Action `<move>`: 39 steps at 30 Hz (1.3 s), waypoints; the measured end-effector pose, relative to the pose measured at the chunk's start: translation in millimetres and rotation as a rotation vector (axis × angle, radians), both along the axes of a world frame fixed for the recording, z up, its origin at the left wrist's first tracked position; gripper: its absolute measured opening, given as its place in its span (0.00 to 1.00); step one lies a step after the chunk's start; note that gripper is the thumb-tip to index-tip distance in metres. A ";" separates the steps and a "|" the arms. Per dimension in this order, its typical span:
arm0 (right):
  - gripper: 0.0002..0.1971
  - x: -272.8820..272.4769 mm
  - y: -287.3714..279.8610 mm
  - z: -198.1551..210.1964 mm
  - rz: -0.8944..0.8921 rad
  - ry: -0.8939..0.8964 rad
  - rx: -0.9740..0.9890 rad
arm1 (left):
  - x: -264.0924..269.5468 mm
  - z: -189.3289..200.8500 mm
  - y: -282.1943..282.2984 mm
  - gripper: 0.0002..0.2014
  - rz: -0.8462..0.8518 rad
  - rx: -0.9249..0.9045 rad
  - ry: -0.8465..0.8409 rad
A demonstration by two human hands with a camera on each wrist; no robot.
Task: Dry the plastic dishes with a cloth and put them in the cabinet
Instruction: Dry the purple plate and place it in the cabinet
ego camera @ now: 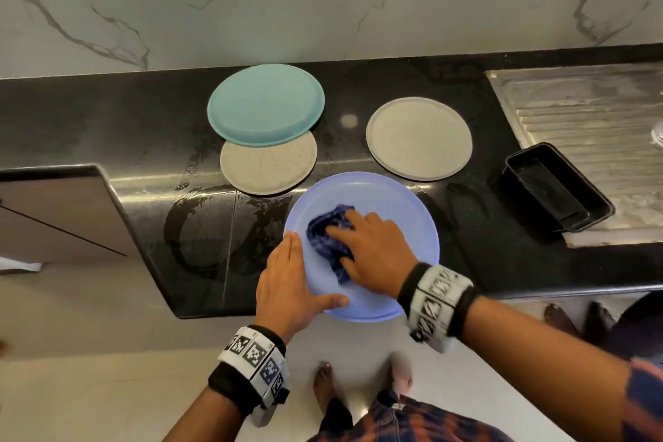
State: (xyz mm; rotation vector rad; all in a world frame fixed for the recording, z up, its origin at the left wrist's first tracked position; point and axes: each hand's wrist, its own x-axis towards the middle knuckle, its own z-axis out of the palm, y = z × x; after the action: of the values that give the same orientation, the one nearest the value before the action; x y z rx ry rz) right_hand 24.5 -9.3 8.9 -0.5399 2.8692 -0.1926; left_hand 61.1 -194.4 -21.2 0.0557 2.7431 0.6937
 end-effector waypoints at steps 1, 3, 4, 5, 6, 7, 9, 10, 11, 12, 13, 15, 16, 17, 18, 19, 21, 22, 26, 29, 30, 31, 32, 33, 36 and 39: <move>0.26 16.4 8.1 -0.6 0.036 0.011 -0.006 | -0.2 -1.1 -0.3 0.72 -0.002 0.001 -0.001; 0.25 37.0 32.3 -4.4 0.045 0.053 -0.001 | -1.8 -1.7 -0.3 0.72 -0.010 -0.006 0.004; 0.24 39.9 45.9 -5.5 0.018 0.080 0.020 | -2.3 -0.6 0.2 0.72 -0.014 -0.009 -0.005; 0.25 37.0 58.2 -4.9 -0.023 0.091 0.046 | -2.4 0.9 0.8 0.72 -0.018 -0.013 -0.018; 0.25 28.8 68.8 -2.7 -0.080 0.084 0.076 | -2.2 2.2 1.4 0.72 -0.020 -0.018 -0.027; 0.25 15.9 76.9 0.0 -0.148 0.059 0.103 | -2.0 3.1 1.9 0.71 -0.022 -0.024 -0.028; 0.25 -18.1 81.0 8.2 -0.282 0.005 0.110 | -1.5 5.0 2.8 0.71 -0.025 -0.033 -0.020; 0.25 -37.2 78.1 11.6 -0.329 -0.011 0.083 | -1.4 5.4 3.2 0.71 -0.023 -0.035 -0.021; 0.24 -55.8 71.8 14.5 -0.362 -0.029 0.051 | -1.7 6.1 3.6 0.71 -0.020 -0.039 -0.024; 0.25 -72.4 62.4 16.8 -0.383 -0.054 0.024 | -2.2 6.3 3.9 0.71 -0.019 -0.045 -0.029; 0.27 -86.0 51.1 18.0 -0.388 -0.078 0.010 | -2.7 6.9 4.4 0.71 -0.021 -0.053 -0.033; 0.29 -104.6 23.5 19.2 -0.347 -0.106 0.030 | -3.0 8.5 5.1 0.71 -0.020 -0.067 -0.044; 0.30 -108.7 10.0 19.5 -0.300 -0.106 0.046 | -3.6 9.5 5.6 0.71 -0.024 -0.073 -0.048; 0.30 -109.1 -2.8 20.4 -0.240 -0.098 0.050 | -4.3 10.4 5.8 0.71 -0.029 -0.077 -0.051; 0.31 -106.2 -13.2 20.6 -0.175 -0.094 0.038 | -5.0 10.8 6.1 0.71 -0.034 -0.079 -0.055; 0.32 -100.4 -20.9 20.2 -0.121 -0.099 0.020 | -5.6 11.0 6.2 0.71 -0.035 -0.080 -0.060; 0.32 -83.8 -26.6 15.9 -0.056 -0.104 0.005 | -6.1 11.1 5.6 0.71 -0.034 -0.081 -0.069; 0.30 -74.8 -23.8 12.5 -0.049 -0.077 -0.001 | -5.8 10.9 4.9 0.71 -0.033 -0.080 -0.070; 0.26 -43.3 27.5 2.8 -0.241 0.079 -0.026 | -2.7 10.4 3.8 0.70 -0.024 -0.059 -0.056; 0.22 -42.7 70.6 2.4 -0.406 0.054 0.014 | -2.1 10.1 3.7 0.69 -0.026 -0.044 -0.040; 0.22 -49.8 75.9 3.3 -0.442 0.018 0.008 | -2.2 10.5 3.8 0.69 -0.030 -0.045 -0.044; 0.22 -59.4 76.4 5.4 -0.468 -0.016 0.002 | -2.6 11.3 4.3 0.69 -0.031 -0.047 -0.050; 0.21 -69.8 72.5 8.0 -0.482 -0.047 -0.002 | -3.0 11.9 4.9 0.69 -0.029 -0.049 -0.053; 0.20 -81.2 66.2 10.1 -0.478 -0.065 -0.005 | -3.8 12.3 5.2 0.70 -0.025 -0.054 -0.053; 0.20 -106.0 36.6 16.1 -0.389 -0.074 0.007 | -5.1 12.9 5.9 0.70 -0.028 -0.070 -0.063; 0.20 -116.8 -2.0 17.2 -0.195 -0.067 0.059 | -5.3 13.9 6.2 0.70 -0.030 -0.077 -0.076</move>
State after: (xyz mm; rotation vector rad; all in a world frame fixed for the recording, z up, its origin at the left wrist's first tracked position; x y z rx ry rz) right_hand -92.3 -11.2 26.1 -0.2379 2.8497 -0.1527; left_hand 55.8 -188.2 -7.3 0.0521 2.6869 0.5702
